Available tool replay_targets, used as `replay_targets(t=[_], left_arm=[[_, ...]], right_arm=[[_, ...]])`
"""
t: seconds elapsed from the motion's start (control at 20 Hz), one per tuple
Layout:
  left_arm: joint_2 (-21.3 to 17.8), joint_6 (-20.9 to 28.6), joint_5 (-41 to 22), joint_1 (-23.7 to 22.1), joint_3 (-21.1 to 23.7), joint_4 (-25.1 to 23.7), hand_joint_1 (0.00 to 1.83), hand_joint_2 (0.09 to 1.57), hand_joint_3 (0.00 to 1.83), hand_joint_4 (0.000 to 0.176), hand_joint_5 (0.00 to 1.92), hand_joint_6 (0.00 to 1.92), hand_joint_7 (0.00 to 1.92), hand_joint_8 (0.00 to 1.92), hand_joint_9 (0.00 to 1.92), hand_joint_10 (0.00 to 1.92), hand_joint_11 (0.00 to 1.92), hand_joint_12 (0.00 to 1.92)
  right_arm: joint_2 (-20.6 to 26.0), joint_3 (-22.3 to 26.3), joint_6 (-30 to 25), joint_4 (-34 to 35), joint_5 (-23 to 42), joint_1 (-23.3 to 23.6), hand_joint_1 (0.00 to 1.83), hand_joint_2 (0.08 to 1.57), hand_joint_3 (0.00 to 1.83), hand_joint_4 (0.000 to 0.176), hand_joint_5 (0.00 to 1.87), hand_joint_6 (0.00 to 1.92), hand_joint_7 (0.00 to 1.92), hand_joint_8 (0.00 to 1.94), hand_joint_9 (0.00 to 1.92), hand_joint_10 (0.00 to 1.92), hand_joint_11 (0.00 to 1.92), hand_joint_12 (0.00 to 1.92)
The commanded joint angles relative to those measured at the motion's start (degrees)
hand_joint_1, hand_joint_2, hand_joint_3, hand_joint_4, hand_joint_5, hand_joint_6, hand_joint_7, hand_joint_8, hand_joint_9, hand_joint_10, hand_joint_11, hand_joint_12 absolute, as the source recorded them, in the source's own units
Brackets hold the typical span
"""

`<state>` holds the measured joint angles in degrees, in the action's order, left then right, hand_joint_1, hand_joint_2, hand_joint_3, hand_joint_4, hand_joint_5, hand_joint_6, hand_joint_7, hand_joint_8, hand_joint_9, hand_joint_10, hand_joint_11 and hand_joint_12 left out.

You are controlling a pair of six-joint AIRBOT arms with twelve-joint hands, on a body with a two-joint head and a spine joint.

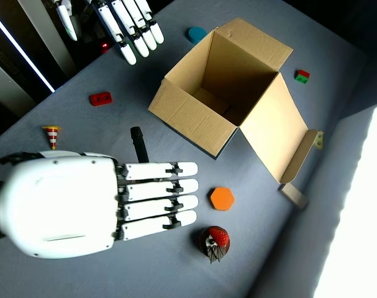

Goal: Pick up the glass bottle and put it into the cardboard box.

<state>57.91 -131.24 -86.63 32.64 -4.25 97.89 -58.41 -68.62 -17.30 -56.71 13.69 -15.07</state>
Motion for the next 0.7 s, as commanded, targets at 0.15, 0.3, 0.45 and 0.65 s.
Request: replay_targets(t=[0.15, 0.3, 0.45, 0.65], left_arm=[[0.6, 6.6, -3.0, 2.9, -1.7, -7.0, 0.00, 1.26, 0.00, 0.052, 0.00, 0.00, 0.00, 0.00, 0.00, 0.00, 0.00, 0.00], [0.7, 9.0, -1.9, 5.2, -3.0, -9.7, 0.00, 1.25, 0.00, 0.042, 0.00, 0.00, 0.00, 0.00, 0.00, 0.00, 0.00, 0.00], [0.8, 13.4, -0.9, 8.0, -4.1, -11.9, 0.00, 1.25, 0.00, 0.042, 0.00, 0.00, 0.00, 0.00, 0.00, 0.00, 0.00, 0.00], [0.9, 14.2, 2.0, 9.2, -5.1, -13.1, 0.00, 1.25, 0.00, 0.041, 0.00, 0.00, 0.00, 0.00, 0.00, 0.00, 0.00, 0.00]], right_arm=[[-1.9, -1.8, -0.4, 1.4, 1.7, -0.4, 1.09, 1.10, 0.00, 0.000, 0.01, 0.00, 0.03, 0.00, 0.00, 0.00, 0.00, 0.00], [-3.1, -2.8, -0.4, 1.5, 1.2, -0.6, 1.08, 1.10, 0.00, 0.000, 0.01, 0.00, 0.02, 0.00, 0.00, 0.00, 0.00, 0.00], [-4.2, -3.4, -0.3, 1.7, 0.2, -0.9, 1.08, 1.10, 0.00, 0.000, 0.02, 0.01, 0.03, 0.00, 0.00, 0.00, 0.00, 0.00], [-4.6, -3.4, -0.8, 1.7, -0.2, -1.3, 1.07, 1.10, 0.00, 0.000, 0.02, 0.00, 0.04, 0.00, 0.00, 0.00, 0.00, 0.00]])
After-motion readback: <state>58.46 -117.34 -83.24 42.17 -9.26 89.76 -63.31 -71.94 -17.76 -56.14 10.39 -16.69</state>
